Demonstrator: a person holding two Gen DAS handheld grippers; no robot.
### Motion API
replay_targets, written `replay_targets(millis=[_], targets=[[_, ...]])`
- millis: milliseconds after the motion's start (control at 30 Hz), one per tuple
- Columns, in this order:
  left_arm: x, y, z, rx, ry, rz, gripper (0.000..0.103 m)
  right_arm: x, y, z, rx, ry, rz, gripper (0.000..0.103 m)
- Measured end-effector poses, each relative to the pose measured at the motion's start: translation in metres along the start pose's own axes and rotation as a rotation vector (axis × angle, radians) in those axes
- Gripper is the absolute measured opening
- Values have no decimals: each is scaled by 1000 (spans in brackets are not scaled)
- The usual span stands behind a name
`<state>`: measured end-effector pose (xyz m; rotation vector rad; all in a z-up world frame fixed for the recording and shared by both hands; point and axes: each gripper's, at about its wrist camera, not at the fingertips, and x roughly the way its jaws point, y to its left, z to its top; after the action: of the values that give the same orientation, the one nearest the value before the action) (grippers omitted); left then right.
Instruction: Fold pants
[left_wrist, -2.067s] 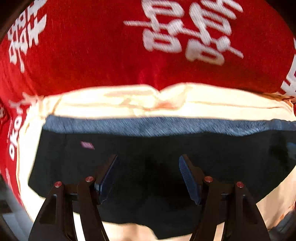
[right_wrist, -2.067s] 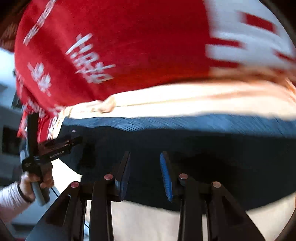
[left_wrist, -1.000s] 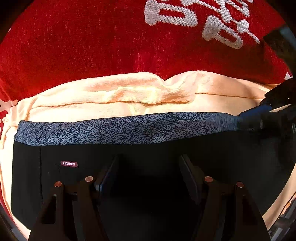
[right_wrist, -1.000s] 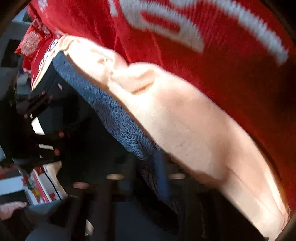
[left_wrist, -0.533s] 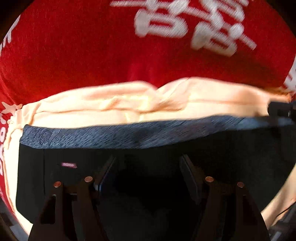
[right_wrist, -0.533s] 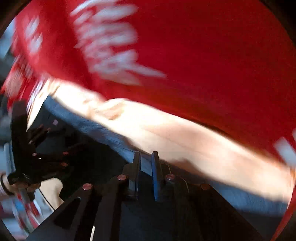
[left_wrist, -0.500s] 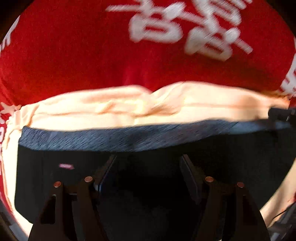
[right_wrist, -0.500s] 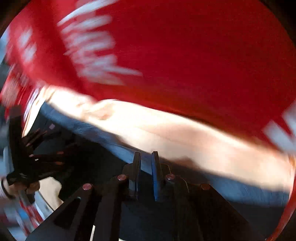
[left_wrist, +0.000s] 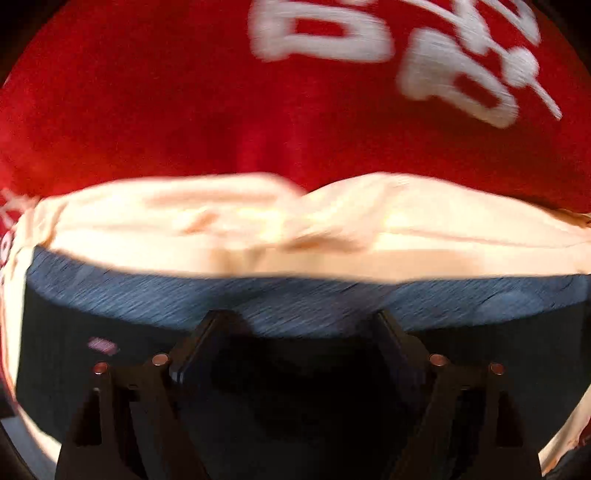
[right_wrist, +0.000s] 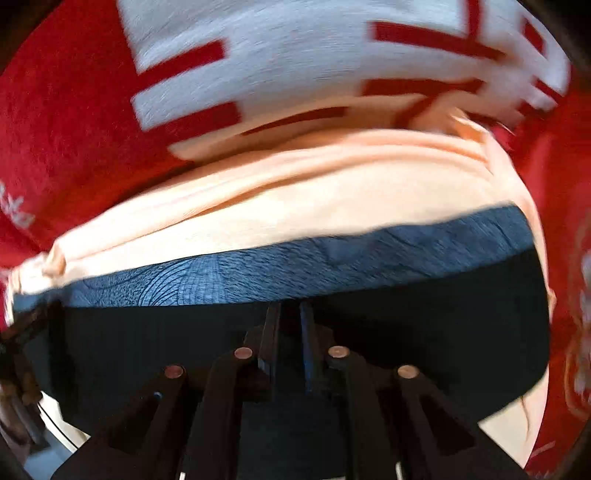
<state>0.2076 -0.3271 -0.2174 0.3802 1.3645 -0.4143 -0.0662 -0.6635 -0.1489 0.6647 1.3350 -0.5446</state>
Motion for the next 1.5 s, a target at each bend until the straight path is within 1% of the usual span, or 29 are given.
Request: replay_targets(millis=[33, 133, 200, 233, 333, 367, 433, 500, 567, 633, 700, 800, 867, 967, 1000, 1033, 1067, 1100, 1133, 1200, 1267, 1300, 1367, 1400, 1500], targets=[[-6, 7, -5, -7, 1, 10, 84, -6, 1, -6, 15, -2, 41, 24], [-23, 25, -23, -21, 9, 34, 84, -21, 19, -35, 56, 15, 231, 33], [-32, 40, -37, -31, 11, 41, 84, -21, 39, -61, 55, 60, 354, 36], [-36, 49, -47, -37, 15, 48, 84, -15, 58, -84, 52, 103, 431, 36], [-39, 68, -70, -65, 35, 60, 84, 3, 103, -131, 56, 217, 585, 36], [-39, 73, -76, -79, 45, 57, 84, 11, 120, -148, 55, 250, 624, 36], [-38, 80, -88, -98, 56, 52, 84, 25, 147, -170, 50, 284, 661, 36], [-40, 96, -102, -97, 62, 51, 84, 36, 165, -179, 76, 303, 702, 36], [-36, 100, -114, -89, 70, 45, 84, 44, 182, -182, 103, 297, 737, 36], [-33, 99, -120, -82, 70, 40, 84, 51, 201, -184, 94, 266, 738, 36], [-31, 98, -121, -70, 61, 43, 84, 57, 209, -183, 97, 258, 731, 36], [-31, 95, -127, -64, 51, 26, 84, 56, 205, -184, 117, 251, 726, 36], [-29, 90, -124, -64, 51, 16, 84, 58, 198, -183, 158, 243, 724, 36], [-28, 80, -126, -60, 47, 12, 84, 66, 195, -180, 262, 233, 746, 36], [-28, 75, -124, -58, 44, -2, 84, 67, 194, -177, 289, 226, 744, 36], [-24, 53, -112, -55, 42, -15, 84, 67, 191, -174, 328, 222, 737, 36], [-23, 46, -111, -49, 39, -25, 84, 67, 189, -172, 350, 219, 723, 34], [-24, 38, -110, -38, 33, -33, 84, 65, 188, -170, 361, 208, 691, 17], [-24, 30, -110, -20, 29, -37, 84, 60, 189, -167, 343, 188, 659, 11], [-24, 16, -114, 20, 32, -40, 84, 44, 196, -167, 271, 149, 629, 10], [-25, 5, -126, 70, 44, -45, 84, 32, 197, -173, 227, 122, 604, 9], [-26, -2, -134, 99, 47, -40, 84, 30, 195, -177, 222, 120, 595, 9], [-26, -15, -153, 167, 33, 6, 84, 38, 189, -189, 231, 137, 554, 9], [-23, -18, -160, 181, 38, 23, 84, 44, 189, -193, 235, 146, 540, 9], [-23, -22, -171, 175, 7, 35, 84, 49, 175, -199, 245, 174, 583, 10]])
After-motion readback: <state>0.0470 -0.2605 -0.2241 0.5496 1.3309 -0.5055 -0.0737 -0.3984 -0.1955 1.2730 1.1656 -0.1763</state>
